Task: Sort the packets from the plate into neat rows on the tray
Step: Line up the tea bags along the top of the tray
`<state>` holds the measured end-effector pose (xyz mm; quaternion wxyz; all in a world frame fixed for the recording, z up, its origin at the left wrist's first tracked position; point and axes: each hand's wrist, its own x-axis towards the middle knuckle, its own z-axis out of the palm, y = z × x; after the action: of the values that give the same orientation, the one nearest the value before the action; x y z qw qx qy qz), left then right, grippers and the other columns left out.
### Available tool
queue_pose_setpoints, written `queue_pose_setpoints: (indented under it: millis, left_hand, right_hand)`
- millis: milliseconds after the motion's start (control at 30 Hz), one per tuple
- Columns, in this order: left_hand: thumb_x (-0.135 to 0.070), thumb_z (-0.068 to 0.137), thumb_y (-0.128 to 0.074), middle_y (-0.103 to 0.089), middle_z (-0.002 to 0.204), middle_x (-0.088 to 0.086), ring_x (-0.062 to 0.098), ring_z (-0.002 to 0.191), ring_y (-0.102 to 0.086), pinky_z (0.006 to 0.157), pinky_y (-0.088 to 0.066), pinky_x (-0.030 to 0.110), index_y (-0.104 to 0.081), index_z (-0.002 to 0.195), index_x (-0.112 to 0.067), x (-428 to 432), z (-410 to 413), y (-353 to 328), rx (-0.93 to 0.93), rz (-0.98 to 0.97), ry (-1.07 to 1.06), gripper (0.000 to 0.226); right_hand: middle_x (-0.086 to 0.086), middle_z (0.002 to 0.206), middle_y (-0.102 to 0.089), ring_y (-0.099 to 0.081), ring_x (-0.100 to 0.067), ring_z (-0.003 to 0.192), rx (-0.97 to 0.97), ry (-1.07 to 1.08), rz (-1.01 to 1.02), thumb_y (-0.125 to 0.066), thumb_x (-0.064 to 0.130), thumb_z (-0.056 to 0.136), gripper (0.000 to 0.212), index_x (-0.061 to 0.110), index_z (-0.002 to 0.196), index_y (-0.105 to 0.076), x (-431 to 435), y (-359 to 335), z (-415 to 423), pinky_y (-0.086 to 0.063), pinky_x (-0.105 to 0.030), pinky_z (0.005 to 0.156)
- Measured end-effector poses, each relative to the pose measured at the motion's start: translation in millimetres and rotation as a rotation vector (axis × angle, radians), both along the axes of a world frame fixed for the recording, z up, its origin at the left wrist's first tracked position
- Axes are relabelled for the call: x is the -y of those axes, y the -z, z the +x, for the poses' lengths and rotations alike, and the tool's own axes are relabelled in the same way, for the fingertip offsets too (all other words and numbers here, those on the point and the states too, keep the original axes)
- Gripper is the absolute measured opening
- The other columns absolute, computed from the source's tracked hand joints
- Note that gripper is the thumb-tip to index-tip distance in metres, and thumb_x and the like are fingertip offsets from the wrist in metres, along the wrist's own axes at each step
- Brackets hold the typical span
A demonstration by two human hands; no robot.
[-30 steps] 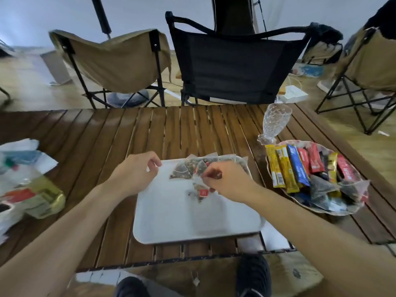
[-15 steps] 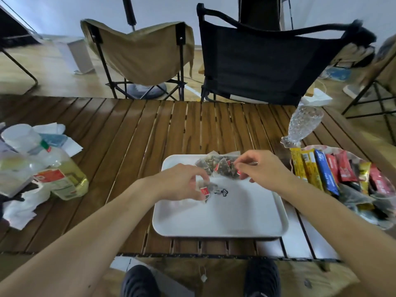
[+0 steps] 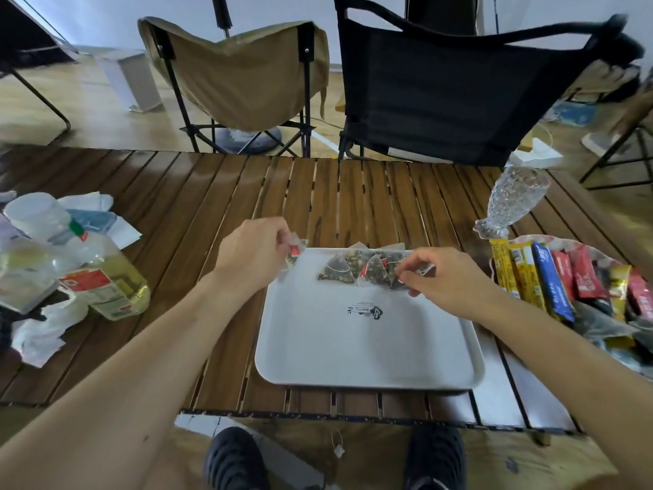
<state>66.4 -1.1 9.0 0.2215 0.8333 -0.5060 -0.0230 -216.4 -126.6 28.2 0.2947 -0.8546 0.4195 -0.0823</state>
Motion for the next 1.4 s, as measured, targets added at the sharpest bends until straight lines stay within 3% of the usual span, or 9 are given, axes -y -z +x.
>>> queue_pose_setpoints:
  millis: [100,267,600,667,800,967,1100,1300,1400]
  left_hand:
    - [-0.026,0.101,-0.064,-0.072,0.096,-0.011,0.013,0.082,-0.066,0.063,-0.054,0.031,-0.069,0.098,-0.029,8.6,-5.5,7.1,-0.033,-0.015,0.073,0.007]
    - [-0.023,0.103,-0.062,-0.074,0.111,-0.004,0.020,0.095,-0.070,0.081,-0.063,0.043,-0.058,0.134,-0.026,9.9,-9.5,13.5,-0.077,0.138,0.118,0.031]
    - [-0.016,0.099,-0.069,-0.072,0.127,-0.002,0.021,0.116,-0.064,0.092,-0.049,0.033,-0.044,0.151,-0.020,13.8,-13.3,17.2,-0.362,0.221,0.172,0.058]
    - [-0.017,0.095,-0.076,-0.073,0.125,-0.003,0.021,0.116,-0.064,0.092,-0.050,0.032,-0.047,0.150,-0.021,15.7,-11.7,14.8,-0.392,0.202,0.148,0.063]
    - [-0.014,0.088,-0.085,-0.072,0.101,-0.011,0.005,0.089,-0.063,0.063,-0.041,0.012,-0.054,0.141,-0.021,13.0,-7.7,15.1,-0.436,0.160,0.052,0.061]
    - [-0.018,0.090,-0.081,-0.074,0.113,-0.010,0.015,0.111,-0.065,0.088,-0.053,0.031,-0.055,0.137,-0.027,11.6,-14.5,15.9,-0.542,0.183,0.128,0.055]
    - [-0.012,0.091,-0.077,-0.074,0.114,-0.009,0.015,0.106,-0.070,0.089,-0.058,0.032,-0.056,0.137,-0.026,13.0,-16.9,15.2,-0.551,0.186,0.142,0.052]
    - [-0.008,0.094,-0.075,-0.073,0.091,-0.007,0.009,0.068,-0.075,0.058,-0.058,0.017,-0.062,0.113,-0.022,10.9,-18.6,12.9,-0.481,0.143,0.042,0.027]
    - [-0.008,0.096,-0.071,-0.077,0.093,-0.001,0.009,0.070,-0.078,0.061,-0.060,0.018,-0.071,0.101,-0.018,10.0,-22.7,13.8,-0.532,0.209,0.119,0.012]
  right_hand:
    - [0.013,0.089,-0.075,-0.072,0.000,0.076,0.004,-0.006,-0.017,-0.066,0.029,0.098,0.010,0.036,0.092,-0.071,0.2,-1.1,-0.4,-0.048,-0.022,0.069]
    - [0.012,0.089,-0.075,-0.072,0.000,0.076,0.007,-0.018,-0.019,-0.066,0.028,0.099,0.009,0.033,0.095,-0.072,0.2,-2.7,-2.2,-0.040,-0.016,0.061]
    - [0.006,0.088,-0.074,-0.072,-0.003,0.065,-0.175,-0.094,0.041,-0.071,0.026,0.095,0.008,0.026,0.088,-0.073,9.6,10.7,-11.6,-0.059,-0.028,0.072]
    - [0.006,0.089,-0.075,-0.072,-0.005,0.072,-0.222,-0.111,0.011,-0.070,0.029,0.096,0.007,0.025,0.092,-0.074,13.3,15.1,-14.9,-0.059,-0.030,0.077]
    - [0.009,0.093,-0.073,-0.071,-0.003,0.077,-0.253,-0.112,-0.003,-0.067,0.031,0.098,0.009,0.026,0.097,-0.074,18.9,13.9,-19.6,-0.049,-0.018,0.068]
    - [0.010,0.095,-0.072,-0.070,-0.002,0.078,-0.261,-0.118,-0.009,-0.066,0.032,0.099,0.007,0.028,0.099,-0.072,20.8,14.6,-20.5,-0.044,-0.014,0.067]
    - [0.008,0.101,-0.072,-0.068,-0.002,0.083,-0.254,-0.117,-0.002,-0.066,0.032,0.099,0.012,0.025,0.105,-0.073,22.6,15.7,-21.4,-0.043,-0.013,0.067]
    - [0.010,0.096,-0.071,-0.066,-0.003,0.082,-0.252,-0.102,-0.029,-0.065,0.036,0.098,0.014,0.025,0.102,-0.074,23.6,18.6,-24.9,-0.047,-0.018,0.071]
    - [0.008,0.098,-0.071,-0.067,-0.004,0.082,-0.260,-0.128,-0.016,-0.066,0.032,0.098,0.011,0.025,0.101,-0.074,22.3,18.6,-25.9,-0.051,-0.022,0.077]
